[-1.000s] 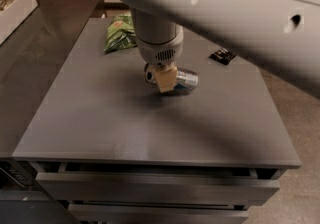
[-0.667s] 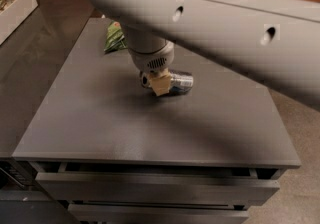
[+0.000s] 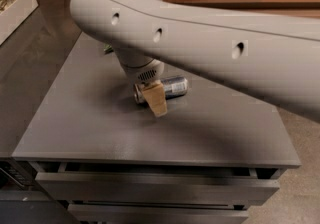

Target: Knock redbull can over

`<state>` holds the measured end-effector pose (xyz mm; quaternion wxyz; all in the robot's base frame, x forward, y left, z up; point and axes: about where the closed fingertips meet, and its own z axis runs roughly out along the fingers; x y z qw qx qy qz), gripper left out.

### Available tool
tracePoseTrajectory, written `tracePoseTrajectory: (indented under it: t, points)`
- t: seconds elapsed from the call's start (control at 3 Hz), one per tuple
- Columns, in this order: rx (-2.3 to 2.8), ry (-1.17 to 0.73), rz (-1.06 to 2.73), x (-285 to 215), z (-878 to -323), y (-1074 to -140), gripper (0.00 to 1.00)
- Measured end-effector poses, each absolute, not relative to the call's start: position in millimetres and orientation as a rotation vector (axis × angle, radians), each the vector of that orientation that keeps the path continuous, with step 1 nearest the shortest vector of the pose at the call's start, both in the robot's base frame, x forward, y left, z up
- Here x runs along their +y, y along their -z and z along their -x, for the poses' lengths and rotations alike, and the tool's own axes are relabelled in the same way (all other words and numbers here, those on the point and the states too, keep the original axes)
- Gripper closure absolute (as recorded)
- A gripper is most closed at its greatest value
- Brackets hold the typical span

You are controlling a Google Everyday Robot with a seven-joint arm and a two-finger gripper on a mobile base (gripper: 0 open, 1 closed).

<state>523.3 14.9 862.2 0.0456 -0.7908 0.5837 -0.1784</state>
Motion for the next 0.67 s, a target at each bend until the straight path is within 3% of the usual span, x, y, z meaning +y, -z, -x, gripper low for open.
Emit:
tracePoseTrajectory:
  t: [0.33, 0.67]
  points:
    - [1.761, 0.424, 2.436, 22.7, -520.9, -842.8, 0.00]
    - [1.761, 0.424, 2.436, 22.7, -520.9, -842.7, 0.00]
